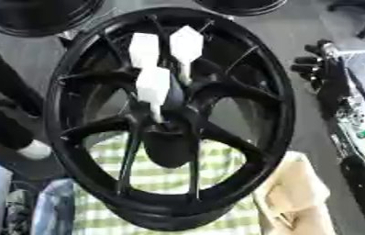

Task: Pull the pin out of the wheel hub.

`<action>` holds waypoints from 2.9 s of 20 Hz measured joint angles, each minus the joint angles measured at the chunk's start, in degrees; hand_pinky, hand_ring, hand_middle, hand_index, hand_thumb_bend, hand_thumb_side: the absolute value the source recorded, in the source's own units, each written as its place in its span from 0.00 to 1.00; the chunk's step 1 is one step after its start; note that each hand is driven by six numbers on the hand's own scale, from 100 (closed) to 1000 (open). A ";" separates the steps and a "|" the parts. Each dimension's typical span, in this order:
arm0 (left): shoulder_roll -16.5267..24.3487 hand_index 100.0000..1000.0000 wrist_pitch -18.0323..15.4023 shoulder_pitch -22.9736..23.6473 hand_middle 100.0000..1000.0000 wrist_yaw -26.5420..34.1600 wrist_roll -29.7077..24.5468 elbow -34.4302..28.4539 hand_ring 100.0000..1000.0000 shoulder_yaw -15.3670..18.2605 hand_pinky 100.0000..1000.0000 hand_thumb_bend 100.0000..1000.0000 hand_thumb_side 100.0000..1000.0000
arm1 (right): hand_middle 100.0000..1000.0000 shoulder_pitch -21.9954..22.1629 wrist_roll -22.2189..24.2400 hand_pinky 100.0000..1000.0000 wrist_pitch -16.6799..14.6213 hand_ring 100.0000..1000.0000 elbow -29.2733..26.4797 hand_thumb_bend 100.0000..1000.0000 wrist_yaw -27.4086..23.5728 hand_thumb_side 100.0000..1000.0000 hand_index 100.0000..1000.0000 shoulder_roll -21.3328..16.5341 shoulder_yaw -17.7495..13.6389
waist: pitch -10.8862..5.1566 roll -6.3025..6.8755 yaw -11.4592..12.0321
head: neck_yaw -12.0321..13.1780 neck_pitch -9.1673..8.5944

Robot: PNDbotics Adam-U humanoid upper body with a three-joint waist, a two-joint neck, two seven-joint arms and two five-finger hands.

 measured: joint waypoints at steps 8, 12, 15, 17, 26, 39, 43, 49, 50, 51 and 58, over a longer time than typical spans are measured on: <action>0.00 0.71 0.05 -0.08 0.71 0.00 -0.13 0.00 0.83 0.00 0.77 0.15 0.75 | 0.59 -0.52 0.73 0.93 -0.27 0.69 -0.35 0.00 1.48 0.84 0.82 0.00 0.35 | 0.28 -0.03 0.02 | 0.15 -0.06; 0.71 0.71 0.08 -0.99 0.72 0.00 -0.43 -0.18 0.83 -0.30 0.77 0.13 0.72 | 0.59 -0.52 0.81 0.93 -0.31 0.69 -0.36 0.00 1.72 0.84 0.82 0.00 0.36 | 0.30 -0.06 0.08 | 0.18 -0.06; 4.32 0.73 0.30 -4.35 0.74 -0.04 -1.76 -1.13 0.83 -1.59 0.77 0.12 0.67 | 0.59 -0.42 0.80 0.93 -0.30 0.69 -0.36 0.00 1.73 0.84 0.82 0.00 0.37 | 0.18 -0.03 0.11 | 0.18 0.00; 8.22 0.74 0.89 -7.86 0.76 -0.19 -3.56 -2.14 0.82 -3.20 0.77 0.12 0.64 | 0.59 -0.22 0.78 0.93 -0.28 0.69 -0.36 0.00 1.73 0.84 0.82 -0.01 0.42 | -0.28 0.00 -0.04 | 0.18 0.05; 32.04 0.84 11.82 -27.95 0.81 0.04 -23.11 -8.10 0.79 -15.35 0.77 0.18 0.67 | 0.58 1.68 0.37 0.92 -0.05 0.68 -0.35 0.00 1.72 0.84 0.81 -0.80 0.67 | -1.41 0.52 -1.36 | 0.26 0.59; 39.79 0.85 20.80 -49.22 0.78 -1.98 -56.51 -10.23 0.77 -31.87 0.79 0.22 0.75 | 0.58 2.77 0.12 0.92 0.08 0.68 -0.35 0.00 1.72 0.85 0.81 -1.95 0.70 | -1.95 1.32 -2.01 | 1.00 0.78; 38.53 0.85 23.14 -52.72 0.79 -5.48 -62.30 -10.22 0.77 -36.05 0.81 0.23 0.77 | 0.58 3.06 0.12 0.92 0.15 0.68 -0.35 0.00 1.75 0.85 0.81 -2.06 0.72 | -2.08 1.54 -1.91 | 0.97 0.84; 35.69 0.85 22.59 -56.08 0.80 -8.60 -65.06 -10.15 0.77 -39.40 0.81 0.24 0.77 | 0.58 3.34 0.14 0.92 0.27 0.68 -0.33 0.00 1.86 0.85 0.81 -2.09 0.74 | -2.08 1.70 -1.67 | 0.95 0.98; 35.17 0.86 22.55 -56.57 0.80 -8.84 -65.11 -10.10 0.78 -39.81 0.81 0.25 0.75 | 0.58 3.37 0.13 0.92 0.28 0.68 -0.33 0.00 1.90 0.85 0.81 -2.10 0.74 | -2.08 1.70 -1.63 | 0.95 0.98; 34.64 0.86 22.54 -57.10 0.80 -9.07 -65.11 -9.95 0.77 -40.21 0.81 0.25 0.74 | 0.58 3.39 0.13 0.92 0.28 0.68 -0.33 0.00 1.93 0.85 0.81 -2.10 0.74 | -2.09 1.70 -1.61 | 0.95 0.99; 30.98 0.87 23.77 -59.31 0.80 -11.52 -63.89 -7.86 0.73 -43.28 0.79 0.31 0.66 | 0.58 3.55 0.09 0.92 0.36 0.68 -0.31 0.00 2.06 0.84 0.81 -2.10 0.97 | -2.09 1.70 -1.51 | 0.98 0.99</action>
